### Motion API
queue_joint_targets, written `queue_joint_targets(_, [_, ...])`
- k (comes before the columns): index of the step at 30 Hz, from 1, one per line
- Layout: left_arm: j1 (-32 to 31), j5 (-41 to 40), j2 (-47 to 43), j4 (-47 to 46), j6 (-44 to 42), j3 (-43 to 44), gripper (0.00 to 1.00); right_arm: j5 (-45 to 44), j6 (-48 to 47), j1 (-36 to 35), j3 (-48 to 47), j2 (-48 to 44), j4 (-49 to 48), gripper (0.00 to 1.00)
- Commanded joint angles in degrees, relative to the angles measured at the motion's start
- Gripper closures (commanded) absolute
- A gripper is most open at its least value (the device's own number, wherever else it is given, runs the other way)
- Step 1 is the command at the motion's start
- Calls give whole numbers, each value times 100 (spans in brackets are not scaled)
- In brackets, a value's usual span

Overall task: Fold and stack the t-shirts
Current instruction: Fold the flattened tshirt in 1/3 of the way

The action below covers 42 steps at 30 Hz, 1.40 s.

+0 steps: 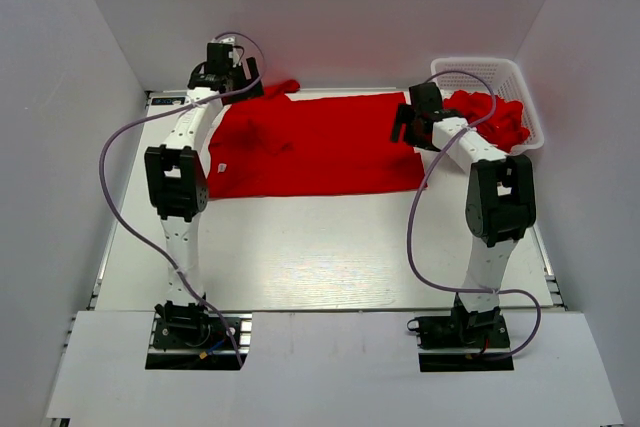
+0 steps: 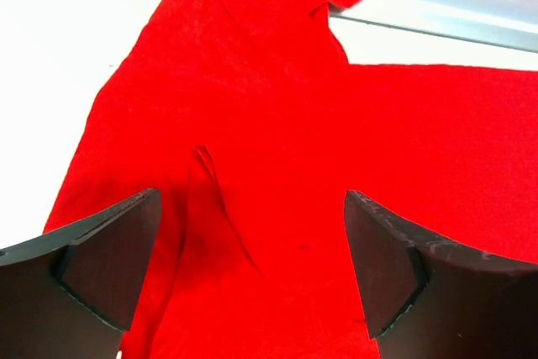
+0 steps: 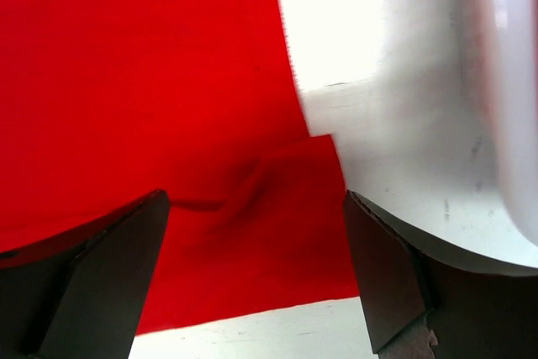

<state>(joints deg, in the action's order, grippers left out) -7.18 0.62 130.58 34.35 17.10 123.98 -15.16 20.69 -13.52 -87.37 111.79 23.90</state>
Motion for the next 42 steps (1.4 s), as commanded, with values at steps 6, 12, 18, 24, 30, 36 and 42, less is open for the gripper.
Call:
queue_joint_targets(6, [-91, 991, -1508, -59, -58, -1968, 0, 1013, -416, -133, 902, -903, -166, 10])
queue_joint_targets(12, [-143, 1634, -2606, -921, 302, -4232, 0, 1349, -513, -265, 1214, -896, -316, 10])
queue_joint_targets(18, [-143, 1529, -2872, -922, 197, -5058, 0, 1472, -434, -309, 1267, -668, -465, 10])
queue_joint_targets(24, [-3, 1029, -2758, -789, 197, -5226, 0, 1454, -399, -274, 1240, -387, -483, 10])
queue_joint_targets(30, [50, -447, -2310, -421, 144, -4718, 0, 1411, -399, -274, 1214, -193, -448, 10])
queue_joint_targets(36, [164, -387, -1643, -421, 144, -4339, 0, 1252, -408, -239, 1214, -26, -413, 10])
queue_joint_targets(42, [226, -185, -1351, -289, 250, -4522, 0, 1243, -364, -221, 1293, 10, -377, 10])
